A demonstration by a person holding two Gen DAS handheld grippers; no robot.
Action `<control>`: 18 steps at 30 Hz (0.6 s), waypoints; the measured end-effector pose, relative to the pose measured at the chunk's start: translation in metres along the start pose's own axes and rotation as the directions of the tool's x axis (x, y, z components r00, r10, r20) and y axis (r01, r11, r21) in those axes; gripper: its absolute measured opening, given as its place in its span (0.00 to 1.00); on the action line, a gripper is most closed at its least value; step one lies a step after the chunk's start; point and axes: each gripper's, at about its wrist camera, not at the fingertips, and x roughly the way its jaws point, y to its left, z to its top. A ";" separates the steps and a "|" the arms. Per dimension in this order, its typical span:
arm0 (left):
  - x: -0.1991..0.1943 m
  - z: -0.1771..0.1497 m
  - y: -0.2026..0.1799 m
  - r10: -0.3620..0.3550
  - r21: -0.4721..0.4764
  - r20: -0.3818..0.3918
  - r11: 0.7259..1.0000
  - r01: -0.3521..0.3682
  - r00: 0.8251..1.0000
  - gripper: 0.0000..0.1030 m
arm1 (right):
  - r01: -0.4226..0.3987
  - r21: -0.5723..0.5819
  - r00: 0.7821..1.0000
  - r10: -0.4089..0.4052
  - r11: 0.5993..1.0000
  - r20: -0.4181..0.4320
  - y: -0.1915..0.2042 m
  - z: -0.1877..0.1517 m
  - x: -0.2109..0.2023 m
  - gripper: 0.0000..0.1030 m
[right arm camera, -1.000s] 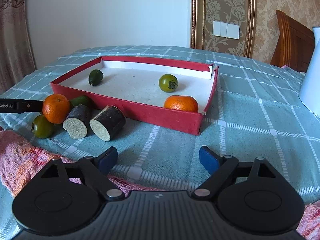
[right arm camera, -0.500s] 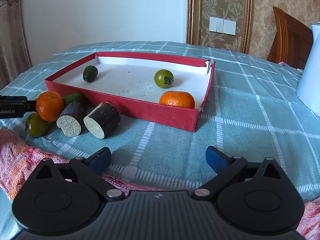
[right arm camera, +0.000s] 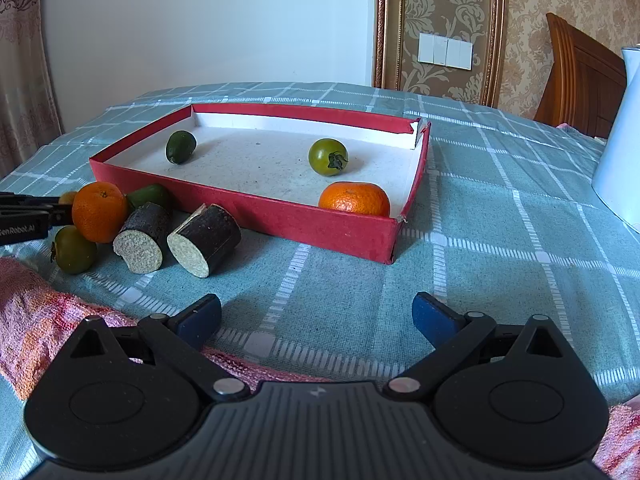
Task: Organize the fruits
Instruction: 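Close the left gripper around the small brown fruit, then carry the brown fruit into the tray and open the left gripper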
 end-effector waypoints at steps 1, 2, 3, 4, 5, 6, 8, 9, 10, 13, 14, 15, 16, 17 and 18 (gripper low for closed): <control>-0.001 0.002 0.001 -0.003 -0.002 0.002 1.000 0.003 1.000 0.26 | 0.000 0.000 1.000 0.000 1.000 0.000 0.000 0.000 0.000 1.00; -0.002 0.003 0.002 -0.004 -0.004 0.004 1.000 0.004 1.000 0.26 | 0.000 0.000 1.000 0.000 1.000 0.000 0.000 0.000 0.000 1.00; -0.002 0.005 0.002 -0.005 -0.005 0.006 1.000 0.005 1.000 0.26 | 0.000 0.000 1.000 0.000 1.000 0.000 0.000 0.000 0.000 1.00; -0.003 0.007 0.003 -0.006 -0.005 0.007 1.000 0.006 1.000 0.26 | 0.000 0.000 1.000 0.000 1.000 0.000 0.000 0.000 0.000 1.00; -0.003 0.009 0.003 -0.008 -0.008 0.009 1.000 0.008 1.000 0.26 | 0.000 0.000 1.000 0.000 1.000 0.000 0.000 0.000 0.000 1.00; -0.003 0.011 0.003 -0.010 -0.011 0.010 1.000 0.010 1.000 0.26 | 0.000 0.000 1.000 0.000 1.000 0.000 0.000 0.000 0.000 1.00; -0.003 0.014 0.003 -0.016 -0.019 0.012 1.000 0.016 1.000 0.26 | 0.000 0.000 1.000 0.000 1.000 0.000 0.000 0.000 0.000 1.00; -0.001 0.016 0.003 -0.020 -0.024 0.010 1.000 0.020 1.000 0.26 | 0.000 0.000 1.000 0.000 1.000 0.000 0.000 0.000 0.000 1.00; 0.000 0.018 0.003 -0.025 -0.028 0.009 0.999 0.025 1.000 0.26 | 0.000 0.000 1.000 0.000 1.000 0.000 0.000 0.000 0.000 1.00; 0.006 0.026 0.002 -0.029 -0.030 0.011 0.999 0.030 1.000 0.26 | 0.000 0.000 1.000 0.000 1.000 0.000 0.000 0.000 0.000 1.00; 0.008 0.029 0.002 -0.029 -0.031 0.012 0.999 0.029 1.000 0.26 | 0.000 0.000 1.000 0.000 1.000 0.000 0.000 0.000 0.000 1.00; 0.010 0.033 0.002 -0.032 -0.035 0.012 0.999 0.032 0.999 0.26 | 0.000 0.000 1.000 0.000 1.000 0.000 0.000 0.000 0.000 1.00; 0.014 0.036 0.002 -0.035 -0.038 0.011 0.999 0.035 0.999 0.26 | 0.000 0.000 1.000 0.000 1.000 0.000 0.000 0.000 0.000 1.00; 0.017 0.040 0.002 -0.033 -0.043 0.011 0.999 0.034 0.999 0.26 | 0.000 0.000 1.000 0.000 1.000 0.000 0.000 0.000 0.000 1.00; 0.021 0.043 0.002 -0.030 -0.047 0.011 0.998 0.030 0.999 0.26 | 0.000 0.000 1.000 0.000 1.000 0.000 0.000 0.000 0.000 1.00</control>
